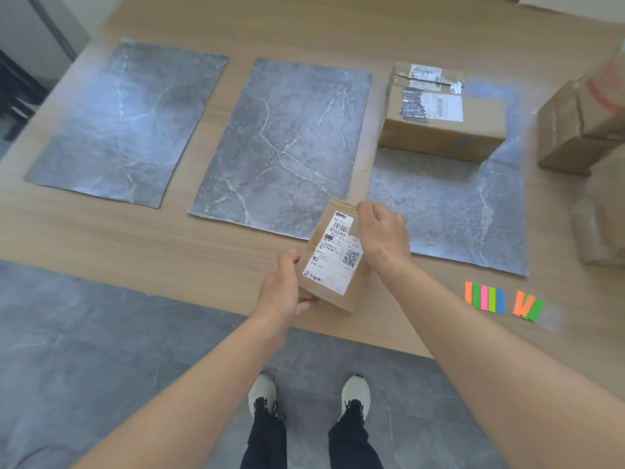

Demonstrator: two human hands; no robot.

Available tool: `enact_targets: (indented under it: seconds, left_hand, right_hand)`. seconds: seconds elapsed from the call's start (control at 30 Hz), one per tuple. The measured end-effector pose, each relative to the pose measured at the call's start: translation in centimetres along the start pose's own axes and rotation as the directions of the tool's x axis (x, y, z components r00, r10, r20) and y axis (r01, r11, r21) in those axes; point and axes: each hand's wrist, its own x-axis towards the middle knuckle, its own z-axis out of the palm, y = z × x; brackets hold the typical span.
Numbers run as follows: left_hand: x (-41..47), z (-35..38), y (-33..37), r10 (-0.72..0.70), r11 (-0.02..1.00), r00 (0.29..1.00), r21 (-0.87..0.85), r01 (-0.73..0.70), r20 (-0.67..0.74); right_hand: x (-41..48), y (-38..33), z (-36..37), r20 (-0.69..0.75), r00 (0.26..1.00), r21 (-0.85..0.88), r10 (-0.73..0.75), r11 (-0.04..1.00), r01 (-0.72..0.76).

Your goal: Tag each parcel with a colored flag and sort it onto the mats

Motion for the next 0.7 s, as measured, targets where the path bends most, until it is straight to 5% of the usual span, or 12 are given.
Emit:
enact_targets:
  seconds: [0.33,0.5,0.57,0.7]
  left_hand:
    - [1.9,-1.6,0.4,-0.088,0.996,0.993,-0.014,0.09,0.073]
    - [2.1,-1.8,0.7,-0.096,0.97,0.993,0.23,0.079,0.062]
    - [2.0,-1.8,1.0,-0.046,0.934,0.999,0.356,0.036,0.02]
    - [1.9,-1.0,1.5,0.271,0.804,0.963,0.551,-0.224,-0.004]
  right_hand:
    - [1.1,1.5,2.1,0.022,0.996,0.16,-0.084,0.984,0.079]
    - [-0.1,1.5,1.8,-0.033,0.997,0.245,-0.074,0.966,0.08]
    - [-0.5,1.8,1.4,-0.054,0.996,0.275,-0.07,0.958,0.082]
    - [-0.6,3.5,0.1,-0.108,0.993,0.348,-0.049,0.934,0.084]
